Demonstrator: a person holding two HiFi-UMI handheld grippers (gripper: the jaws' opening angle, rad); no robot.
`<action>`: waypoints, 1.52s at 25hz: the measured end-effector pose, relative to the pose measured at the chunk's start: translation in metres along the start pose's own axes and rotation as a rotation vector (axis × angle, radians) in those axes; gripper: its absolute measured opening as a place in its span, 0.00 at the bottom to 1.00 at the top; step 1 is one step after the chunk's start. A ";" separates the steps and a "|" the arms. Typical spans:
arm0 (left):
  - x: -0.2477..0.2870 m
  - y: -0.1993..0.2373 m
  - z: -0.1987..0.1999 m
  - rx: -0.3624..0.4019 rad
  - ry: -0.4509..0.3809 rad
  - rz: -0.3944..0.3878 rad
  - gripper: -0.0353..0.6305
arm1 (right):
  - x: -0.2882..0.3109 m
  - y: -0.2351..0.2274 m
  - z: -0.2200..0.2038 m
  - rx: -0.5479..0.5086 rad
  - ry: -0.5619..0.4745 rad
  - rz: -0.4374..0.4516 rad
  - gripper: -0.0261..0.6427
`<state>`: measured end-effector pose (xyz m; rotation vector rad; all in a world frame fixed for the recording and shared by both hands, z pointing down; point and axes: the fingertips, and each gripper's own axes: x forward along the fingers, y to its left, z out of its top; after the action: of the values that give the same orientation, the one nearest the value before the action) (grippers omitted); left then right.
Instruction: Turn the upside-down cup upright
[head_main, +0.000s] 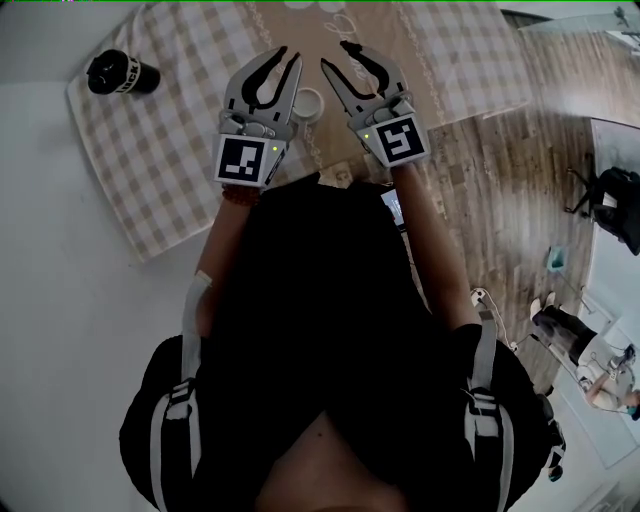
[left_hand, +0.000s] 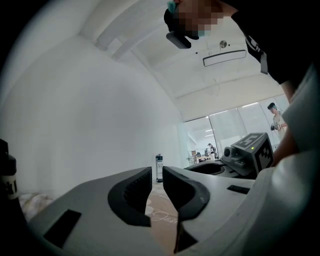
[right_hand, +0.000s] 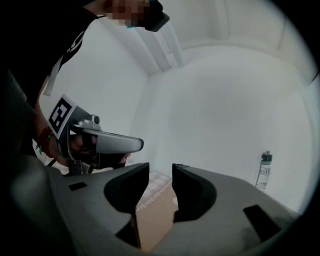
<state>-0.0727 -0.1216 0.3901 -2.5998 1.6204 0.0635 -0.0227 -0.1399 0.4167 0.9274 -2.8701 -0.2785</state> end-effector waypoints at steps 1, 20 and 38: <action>0.002 -0.002 -0.004 0.003 0.013 0.003 0.13 | 0.000 -0.002 -0.001 -0.008 0.001 0.001 0.26; 0.001 -0.018 -0.022 0.084 0.062 0.001 0.04 | -0.018 0.002 -0.003 -0.035 0.014 -0.018 0.05; -0.005 -0.016 -0.033 0.091 0.097 0.013 0.04 | -0.014 0.016 -0.006 0.004 0.014 0.031 0.04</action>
<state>-0.0603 -0.1131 0.4243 -2.5608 1.6302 -0.1340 -0.0195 -0.1192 0.4253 0.8809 -2.8701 -0.2625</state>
